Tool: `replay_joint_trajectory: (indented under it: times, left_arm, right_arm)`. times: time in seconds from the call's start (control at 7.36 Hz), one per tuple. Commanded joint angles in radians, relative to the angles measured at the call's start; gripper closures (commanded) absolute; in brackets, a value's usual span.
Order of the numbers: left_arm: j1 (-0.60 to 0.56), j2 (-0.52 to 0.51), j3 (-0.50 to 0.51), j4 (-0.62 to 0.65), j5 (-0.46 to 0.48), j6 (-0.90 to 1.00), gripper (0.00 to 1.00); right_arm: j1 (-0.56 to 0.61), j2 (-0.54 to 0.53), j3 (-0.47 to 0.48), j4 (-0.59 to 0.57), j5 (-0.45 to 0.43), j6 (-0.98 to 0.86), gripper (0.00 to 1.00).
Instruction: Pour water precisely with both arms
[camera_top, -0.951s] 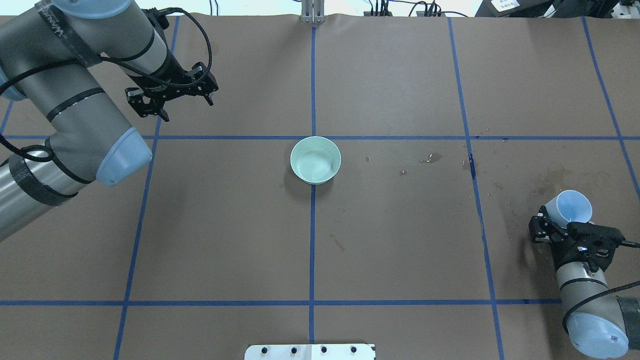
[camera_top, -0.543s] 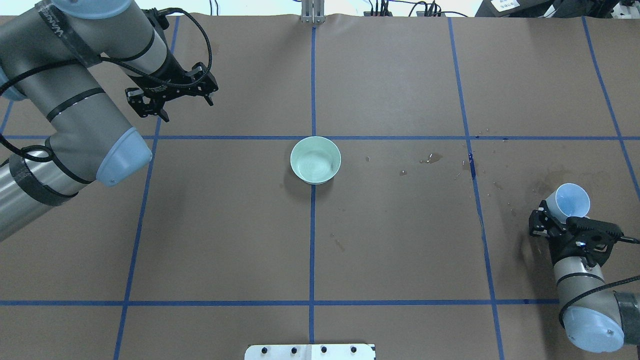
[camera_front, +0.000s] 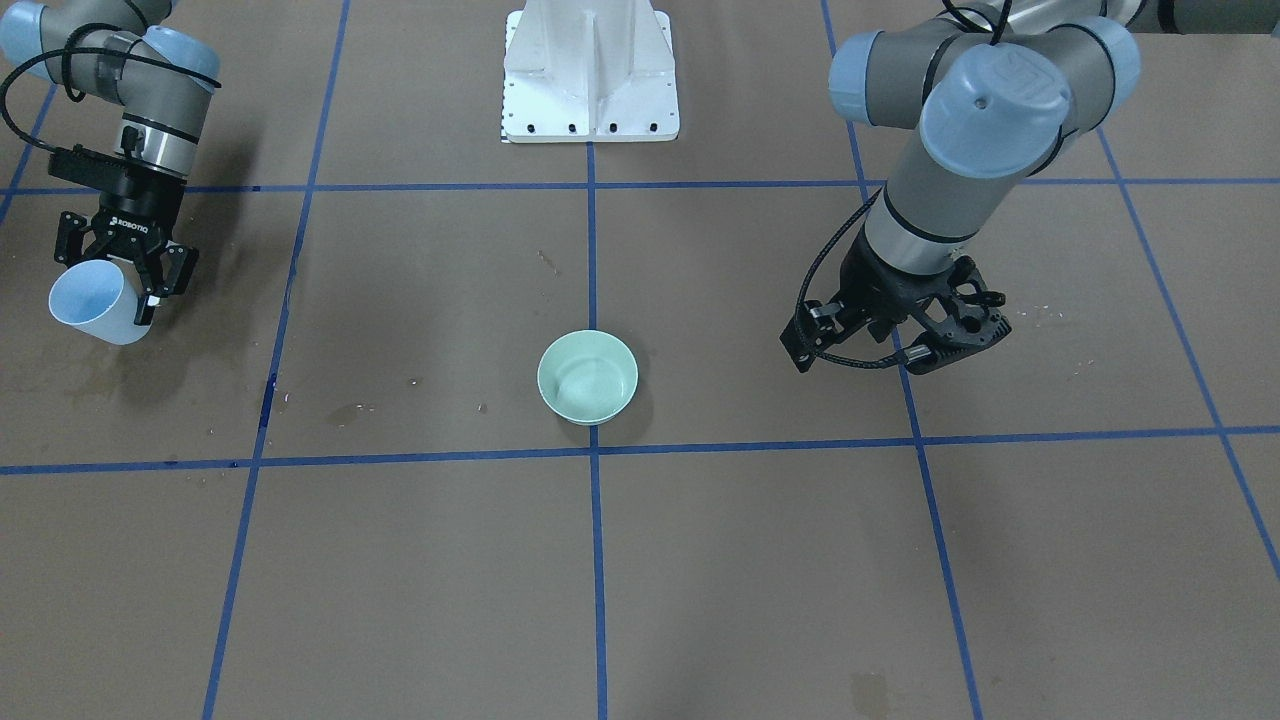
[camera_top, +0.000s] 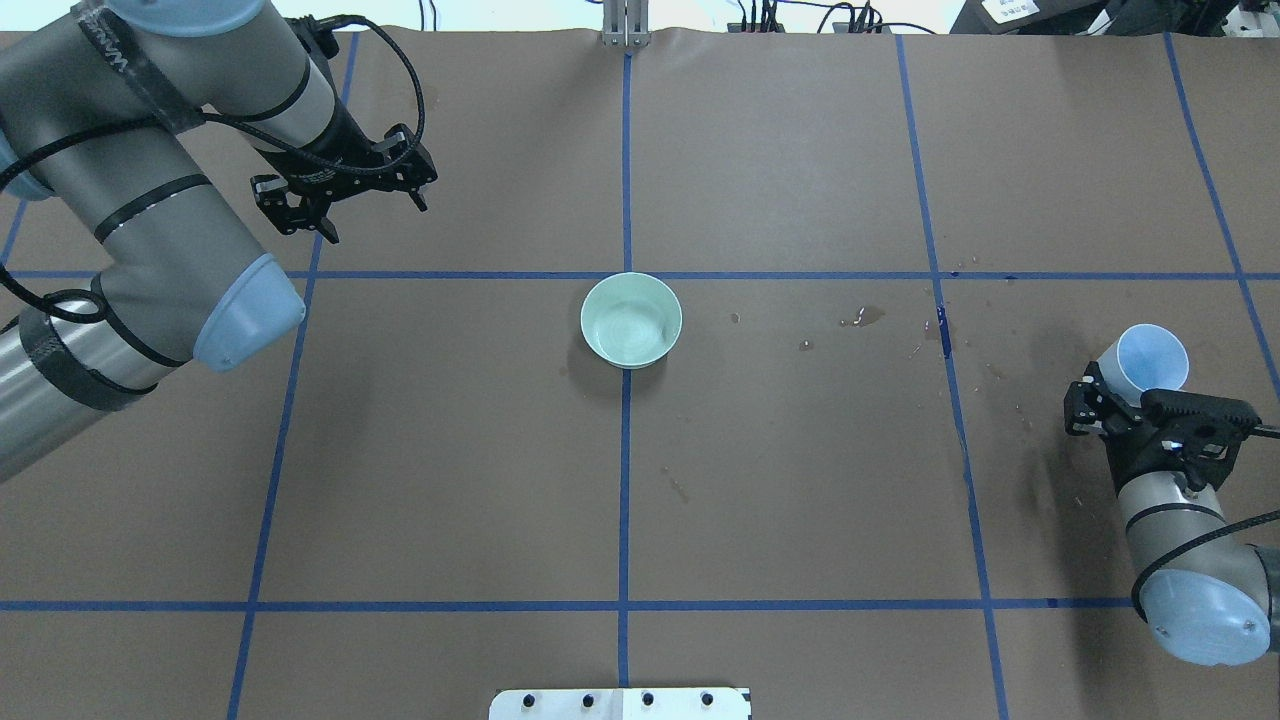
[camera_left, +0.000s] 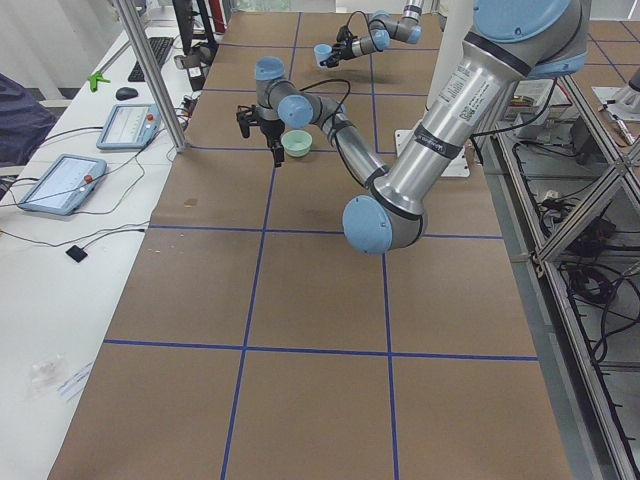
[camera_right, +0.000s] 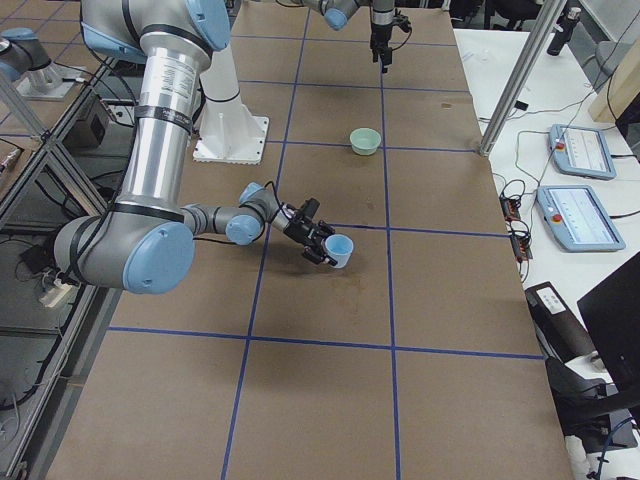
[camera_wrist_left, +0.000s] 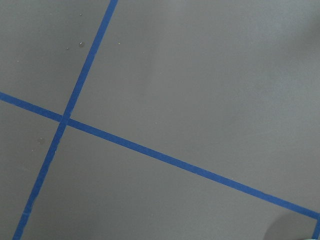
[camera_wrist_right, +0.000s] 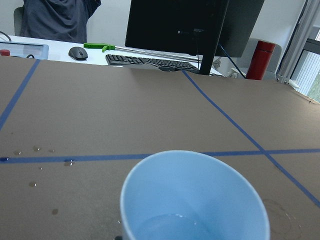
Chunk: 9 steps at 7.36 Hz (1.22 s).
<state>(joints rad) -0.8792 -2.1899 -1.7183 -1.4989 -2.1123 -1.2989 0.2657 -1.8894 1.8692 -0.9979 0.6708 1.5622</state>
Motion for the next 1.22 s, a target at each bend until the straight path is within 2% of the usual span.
replay_joint_trajectory:
  times: [0.0,0.41,0.68,0.81,0.95,1.09]
  left_arm:
    - [-0.003,-0.001,-0.001,0.0,0.0,0.001,0.0]
    - [-0.007,0.001,-0.009,0.0,-0.002,0.001,0.0]
    - [-0.009,0.002,-0.007,0.0,-0.002,0.001,0.0]
    - [-0.009,0.004,-0.007,0.002,-0.003,0.001,0.0]
    - [-0.015,0.006,-0.007,0.0,-0.002,0.003,0.0]
    - [-0.035,0.033,-0.032,0.002,-0.006,0.08,0.0]
  right_arm:
    - [0.082,-0.002,-0.01,0.287,0.105,-0.346,1.0]
    - [0.156,0.083,-0.002,0.471,0.341,-0.534,1.0]
    - [0.155,0.156,-0.002,0.482,0.361,-0.679,1.0]
    - [0.155,0.212,-0.008,0.536,0.363,-0.774,1.0]
    - [0.155,0.22,-0.008,0.594,0.428,-0.842,1.0]
    - [0.168,0.23,-0.007,0.593,0.499,-0.847,1.0]
